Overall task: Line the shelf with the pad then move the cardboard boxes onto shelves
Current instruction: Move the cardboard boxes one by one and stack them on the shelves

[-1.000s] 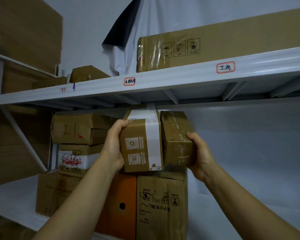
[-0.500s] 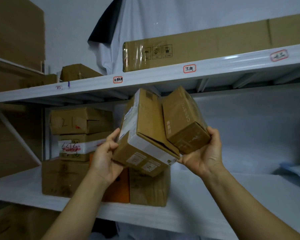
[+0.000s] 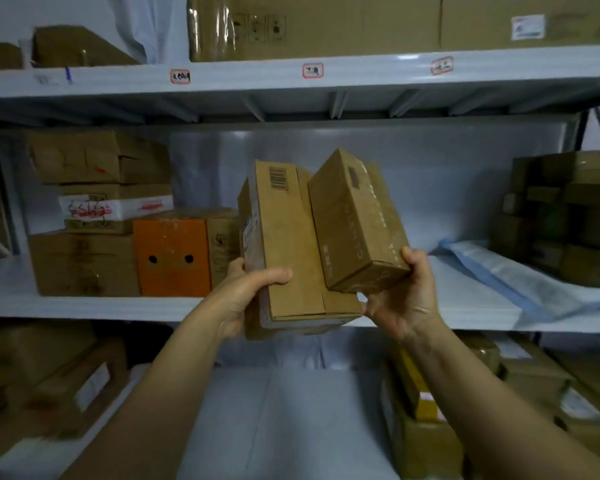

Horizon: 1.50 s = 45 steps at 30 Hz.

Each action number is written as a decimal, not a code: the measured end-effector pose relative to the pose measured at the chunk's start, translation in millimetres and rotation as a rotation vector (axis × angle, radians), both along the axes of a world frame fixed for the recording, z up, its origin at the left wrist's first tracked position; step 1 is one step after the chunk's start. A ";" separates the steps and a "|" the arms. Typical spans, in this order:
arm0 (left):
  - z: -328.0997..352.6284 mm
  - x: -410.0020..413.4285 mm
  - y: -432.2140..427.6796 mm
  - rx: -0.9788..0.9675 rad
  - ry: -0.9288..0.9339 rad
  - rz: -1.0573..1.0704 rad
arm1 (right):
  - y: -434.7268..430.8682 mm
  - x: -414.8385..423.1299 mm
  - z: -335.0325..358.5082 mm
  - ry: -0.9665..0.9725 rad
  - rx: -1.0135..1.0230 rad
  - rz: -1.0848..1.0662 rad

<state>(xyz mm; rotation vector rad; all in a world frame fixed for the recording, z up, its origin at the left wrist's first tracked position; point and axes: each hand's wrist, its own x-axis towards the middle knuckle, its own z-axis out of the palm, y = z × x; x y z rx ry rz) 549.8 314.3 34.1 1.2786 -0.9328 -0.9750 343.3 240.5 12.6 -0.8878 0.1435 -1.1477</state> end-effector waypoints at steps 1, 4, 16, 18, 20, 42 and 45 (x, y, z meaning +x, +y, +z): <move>-12.4 -7.7 4.4 0.021 0.004 -0.014 | 4.2 -6.8 -10.5 0.013 0.025 -0.014; -52.0 -26.9 9.7 0.103 0.018 -0.076 | 15.2 -28.4 -44.5 0.017 0.110 -0.018; -200.6 -114.6 -2.7 0.459 0.074 -0.363 | 23.8 -143.6 -170.2 0.282 0.354 -0.073; -210.2 -127.4 -9.1 0.493 0.094 -0.375 | 20.1 -157.2 -180.0 0.292 0.390 -0.095; -215.8 -139.5 -14.1 0.530 0.094 -0.398 | 16.3 -170.4 -188.6 0.305 0.419 -0.112; -254.4 -320.6 -82.2 0.771 0.099 -0.851 | 23.2 -381.0 -190.7 0.760 0.506 -0.198; -252.7 -354.1 -100.1 0.768 0.093 -0.856 | 11.1 -412.0 -189.3 0.769 0.495 -0.238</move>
